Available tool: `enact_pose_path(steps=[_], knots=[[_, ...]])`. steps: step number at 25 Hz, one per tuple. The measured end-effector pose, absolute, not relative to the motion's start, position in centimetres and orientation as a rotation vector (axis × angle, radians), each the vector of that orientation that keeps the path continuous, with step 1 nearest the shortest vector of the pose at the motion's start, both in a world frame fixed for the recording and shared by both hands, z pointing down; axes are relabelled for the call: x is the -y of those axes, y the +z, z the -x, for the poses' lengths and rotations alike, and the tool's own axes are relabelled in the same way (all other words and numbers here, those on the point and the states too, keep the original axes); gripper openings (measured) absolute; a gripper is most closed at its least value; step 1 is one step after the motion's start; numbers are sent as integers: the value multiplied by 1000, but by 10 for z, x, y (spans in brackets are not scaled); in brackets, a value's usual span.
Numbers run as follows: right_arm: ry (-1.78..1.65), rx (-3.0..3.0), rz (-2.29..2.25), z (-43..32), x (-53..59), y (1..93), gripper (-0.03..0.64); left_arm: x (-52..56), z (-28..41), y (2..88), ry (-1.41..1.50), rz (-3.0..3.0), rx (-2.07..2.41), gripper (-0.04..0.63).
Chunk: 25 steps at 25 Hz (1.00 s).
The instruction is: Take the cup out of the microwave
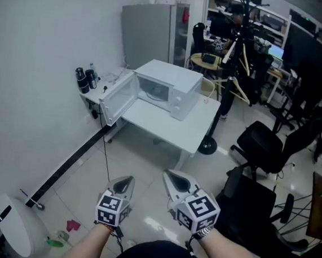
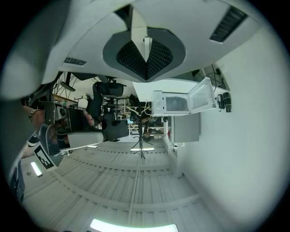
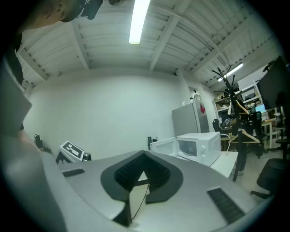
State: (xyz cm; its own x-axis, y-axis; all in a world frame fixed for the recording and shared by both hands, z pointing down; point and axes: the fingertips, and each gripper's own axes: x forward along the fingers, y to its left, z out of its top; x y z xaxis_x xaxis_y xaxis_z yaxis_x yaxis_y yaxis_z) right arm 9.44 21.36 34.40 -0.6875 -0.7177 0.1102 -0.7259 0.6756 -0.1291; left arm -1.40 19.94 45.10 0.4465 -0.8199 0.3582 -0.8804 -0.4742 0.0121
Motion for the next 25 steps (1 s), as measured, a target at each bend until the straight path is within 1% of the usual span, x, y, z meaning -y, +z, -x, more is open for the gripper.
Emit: enact_pose_path(steps=[12,25], knots=[[282,2850,-1176,-125,-201,354,18,-173,-14,434,399,-2501,1558,0],[304,2800,-1220,-110,-146,370,18,-106,-5,420,346,-2554,1501,0]])
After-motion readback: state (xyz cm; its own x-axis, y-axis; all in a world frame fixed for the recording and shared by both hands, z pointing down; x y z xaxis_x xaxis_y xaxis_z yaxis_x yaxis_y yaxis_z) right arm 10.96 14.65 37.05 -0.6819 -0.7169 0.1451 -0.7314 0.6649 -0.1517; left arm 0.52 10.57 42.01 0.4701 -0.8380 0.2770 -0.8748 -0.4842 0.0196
